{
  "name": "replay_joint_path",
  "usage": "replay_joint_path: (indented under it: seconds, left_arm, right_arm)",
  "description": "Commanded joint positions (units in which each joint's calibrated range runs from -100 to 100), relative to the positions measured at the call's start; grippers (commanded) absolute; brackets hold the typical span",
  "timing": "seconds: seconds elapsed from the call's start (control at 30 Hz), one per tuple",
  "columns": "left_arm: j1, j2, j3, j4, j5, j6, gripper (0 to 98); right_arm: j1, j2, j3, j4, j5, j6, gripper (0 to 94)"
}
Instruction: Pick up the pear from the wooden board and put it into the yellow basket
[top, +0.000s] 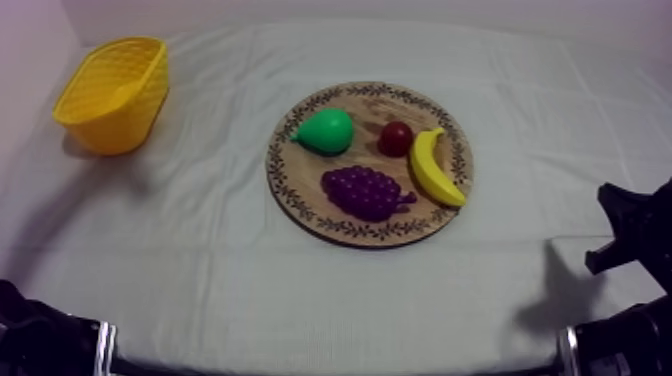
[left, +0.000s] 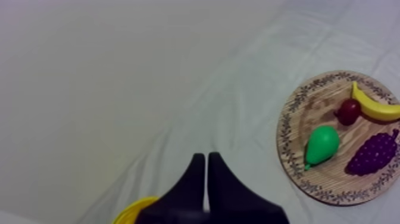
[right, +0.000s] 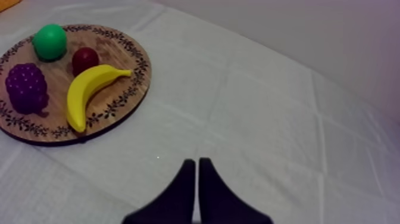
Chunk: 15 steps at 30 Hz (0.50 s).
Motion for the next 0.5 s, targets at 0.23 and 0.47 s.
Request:
replay_joint_path:
  seconds: [0.23,0.47]
  left_arm:
    - [6.91,16.31,-9.81,-2.90,5.00,0.24,0.1]
    - [10.38,26.68,-14.64,-4.92,8.02,0.48,0.2]
  right_arm:
    - [-0.01,-0.01,-0.01,0.00,0.00,0.01,0.3]
    - [-0.01,-0.01,-0.01,0.00,0.00,0.01,0.3]
